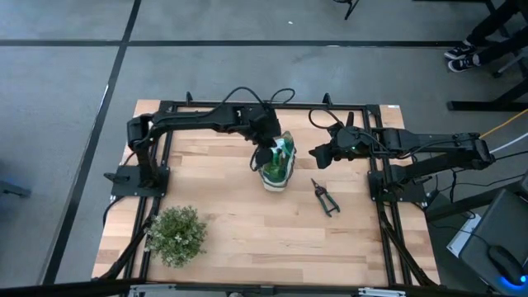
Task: Pick & Place Garden tools in Gardening bag
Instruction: Put the spray bottle into the gardening bag, then put the fruit pruner into the gardening bag
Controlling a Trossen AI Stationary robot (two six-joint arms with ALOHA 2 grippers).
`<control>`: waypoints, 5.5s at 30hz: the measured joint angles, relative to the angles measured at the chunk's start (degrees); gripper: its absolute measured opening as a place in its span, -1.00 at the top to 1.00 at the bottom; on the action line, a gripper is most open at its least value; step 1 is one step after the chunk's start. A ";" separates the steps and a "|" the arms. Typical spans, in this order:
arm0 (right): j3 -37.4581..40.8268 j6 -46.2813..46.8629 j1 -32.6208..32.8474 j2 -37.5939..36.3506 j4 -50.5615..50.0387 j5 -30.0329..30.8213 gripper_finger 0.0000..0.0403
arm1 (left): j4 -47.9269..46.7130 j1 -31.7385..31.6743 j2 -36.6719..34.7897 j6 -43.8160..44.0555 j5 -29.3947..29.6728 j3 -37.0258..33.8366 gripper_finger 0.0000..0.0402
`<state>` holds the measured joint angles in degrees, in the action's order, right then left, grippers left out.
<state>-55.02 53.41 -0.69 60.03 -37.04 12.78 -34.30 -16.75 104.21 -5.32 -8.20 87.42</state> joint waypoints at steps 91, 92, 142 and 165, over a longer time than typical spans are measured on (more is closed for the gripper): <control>0.04 1.44 13.86 22.49 -4.98 -17.29 0.10 | -2.98 -2.17 -29.60 12.02 5.53 -5.90 0.62; 0.04 1.42 13.71 22.49 -4.53 -17.29 0.10 | -2.77 -2.00 -29.60 12.02 5.55 -5.90 0.62; 0.99 6.65 18.14 28.26 -11.18 -18.84 0.10 | 5.28 -0.48 -23.89 10.30 -0.46 -5.84 0.63; 13.57 10.71 17.51 28.22 1.81 -17.86 0.72 | 6.99 -0.48 -23.89 10.08 -0.40 -5.84 0.63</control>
<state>-41.45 64.12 16.82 88.25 -35.23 -5.08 -27.30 -17.23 80.31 4.75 -8.60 81.58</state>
